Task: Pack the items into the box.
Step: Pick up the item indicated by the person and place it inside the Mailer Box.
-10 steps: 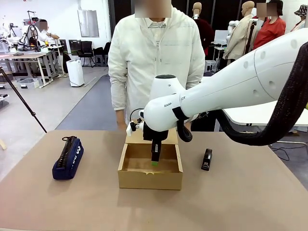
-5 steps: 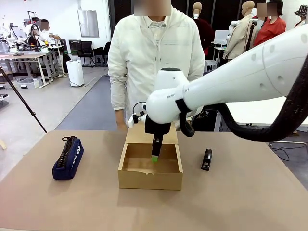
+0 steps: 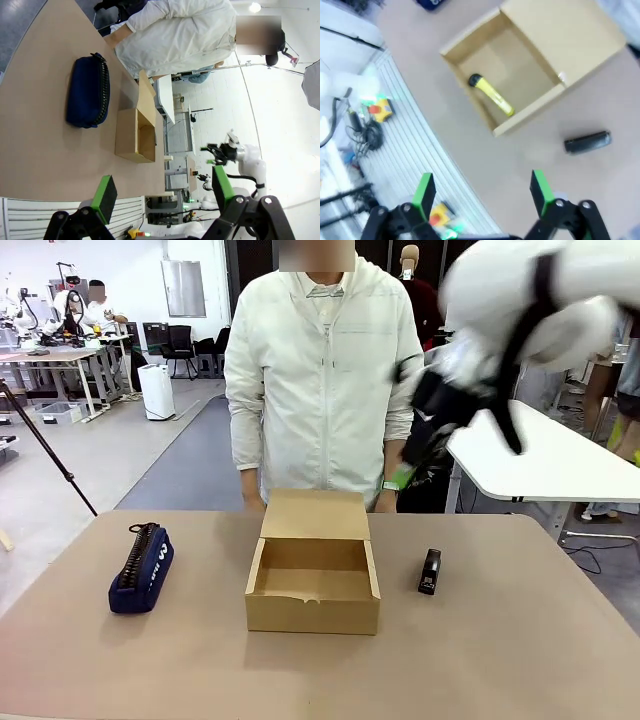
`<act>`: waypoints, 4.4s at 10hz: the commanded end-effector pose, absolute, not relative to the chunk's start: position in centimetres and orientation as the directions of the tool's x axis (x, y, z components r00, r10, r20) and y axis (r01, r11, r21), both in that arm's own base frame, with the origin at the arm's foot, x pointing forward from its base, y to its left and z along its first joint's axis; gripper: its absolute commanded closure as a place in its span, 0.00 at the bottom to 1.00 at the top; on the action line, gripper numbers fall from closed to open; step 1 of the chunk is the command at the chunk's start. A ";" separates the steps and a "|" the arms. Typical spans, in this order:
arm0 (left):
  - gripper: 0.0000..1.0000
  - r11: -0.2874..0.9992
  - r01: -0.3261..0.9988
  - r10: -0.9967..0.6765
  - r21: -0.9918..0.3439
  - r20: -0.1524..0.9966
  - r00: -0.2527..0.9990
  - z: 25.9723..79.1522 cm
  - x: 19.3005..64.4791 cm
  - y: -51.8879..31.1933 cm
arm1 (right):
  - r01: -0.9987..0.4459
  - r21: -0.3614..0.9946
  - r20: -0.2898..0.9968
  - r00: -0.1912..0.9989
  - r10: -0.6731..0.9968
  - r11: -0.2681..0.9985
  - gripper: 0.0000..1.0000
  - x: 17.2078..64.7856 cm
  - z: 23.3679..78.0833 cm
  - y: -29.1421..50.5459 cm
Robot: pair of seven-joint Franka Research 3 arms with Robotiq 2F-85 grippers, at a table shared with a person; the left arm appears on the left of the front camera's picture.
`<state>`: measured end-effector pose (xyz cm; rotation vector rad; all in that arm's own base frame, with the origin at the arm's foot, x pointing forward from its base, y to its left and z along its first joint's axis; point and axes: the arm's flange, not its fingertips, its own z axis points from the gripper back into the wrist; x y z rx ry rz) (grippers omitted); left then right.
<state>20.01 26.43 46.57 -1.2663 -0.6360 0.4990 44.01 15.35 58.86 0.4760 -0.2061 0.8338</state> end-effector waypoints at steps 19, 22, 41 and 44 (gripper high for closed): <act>0.00 0.226 0.029 0.665 -0.974 0.176 0.726 46.7 19.9 26.5 | -0.513 0.630 0.566 0.817 0.109 0.583 0.00 25.2 55.7 -3.5; 0.00 0.226 0.029 0.665 -0.974 0.176 0.726 46.7 19.9 26.5 | -0.513 0.630 0.566 0.817 0.109 0.583 0.00 25.2 55.7 -3.5; 0.00 0.226 0.029 0.665 -0.974 0.176 0.726 46.7 19.9 26.5 | -0.323 -0.077 0.139 0.933 0.331 0.943 0.00 51.4 44.0 13.3; 0.00 0.226 0.029 0.665 -0.974 0.176 0.726 46.7 19.9 26.5 | -0.263 -0.039 0.084 0.960 0.265 0.964 0.00 58.8 40.9 14.4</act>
